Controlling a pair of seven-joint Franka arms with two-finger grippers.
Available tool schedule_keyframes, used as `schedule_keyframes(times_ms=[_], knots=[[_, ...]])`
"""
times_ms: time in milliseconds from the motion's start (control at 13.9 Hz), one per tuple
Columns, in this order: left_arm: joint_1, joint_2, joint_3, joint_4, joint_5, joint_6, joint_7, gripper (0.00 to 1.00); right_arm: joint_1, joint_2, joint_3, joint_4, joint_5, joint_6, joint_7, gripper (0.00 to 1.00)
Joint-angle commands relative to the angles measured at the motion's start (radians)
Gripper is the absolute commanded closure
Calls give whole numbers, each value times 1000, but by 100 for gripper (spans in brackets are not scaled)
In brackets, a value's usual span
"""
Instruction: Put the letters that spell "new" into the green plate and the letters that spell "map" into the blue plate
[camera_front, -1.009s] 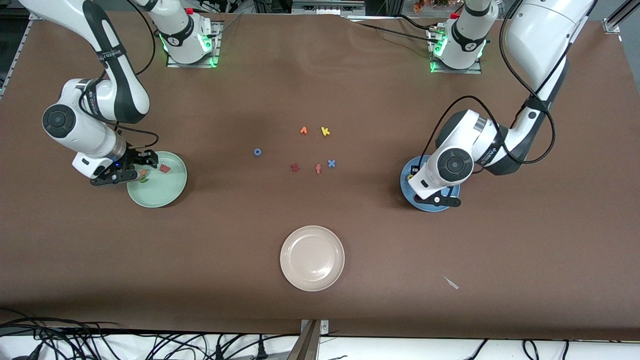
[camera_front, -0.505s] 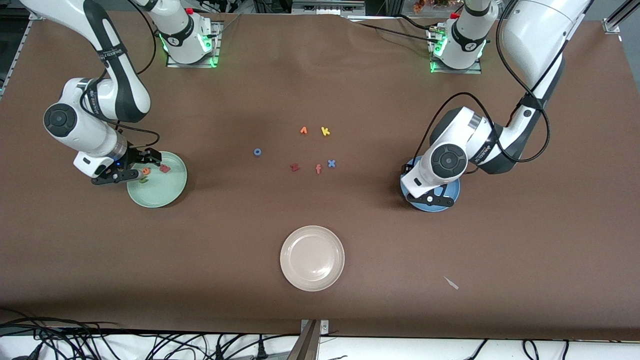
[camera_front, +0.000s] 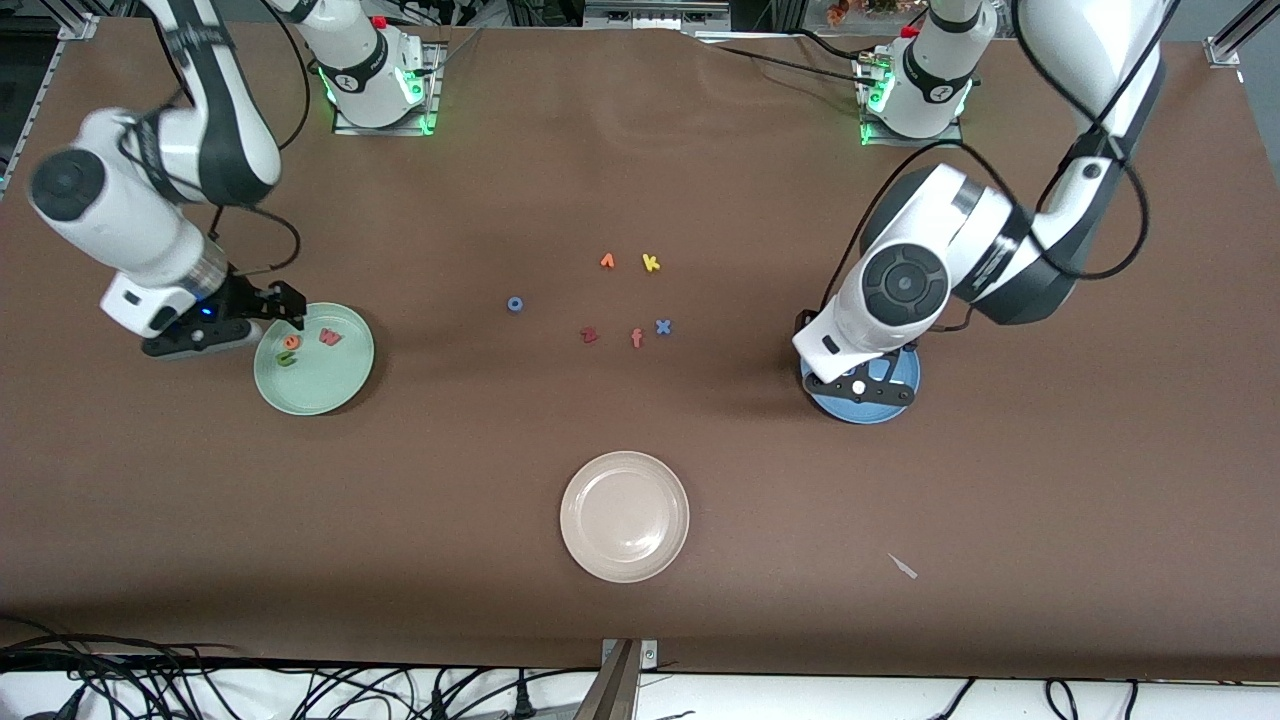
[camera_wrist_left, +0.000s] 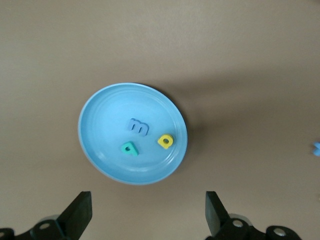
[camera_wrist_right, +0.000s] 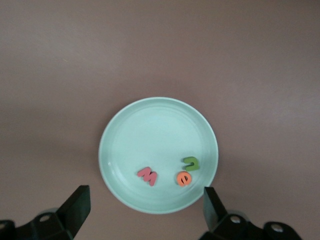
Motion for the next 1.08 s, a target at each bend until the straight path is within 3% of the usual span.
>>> schedule_keyframes(times_ms=[0, 216, 432, 577, 793, 1009], knots=[[7, -3, -40, 103, 0, -103, 13, 0, -2, -21, 6, 191, 5, -223, -10, 0], [22, -44, -53, 154, -58, -173, 14, 0, -3, -42, 7, 364, 2, -420, -10, 0], [43, -131, -21, 155, -124, -182, 63, 0, -5, -53, 1, 457, 5, -505, -10, 0], [7, -197, 78, 145, -136, -182, 175, 0, -6, -53, -2, 507, 7, -599, -12, 0], [-100, -310, 324, 61, -289, -132, 244, 0, -8, -47, -2, 526, 18, -641, -6, 0], [-121, -430, 426, -103, -345, 17, 295, 0, -10, -47, -6, 526, 18, -655, -7, 0]])
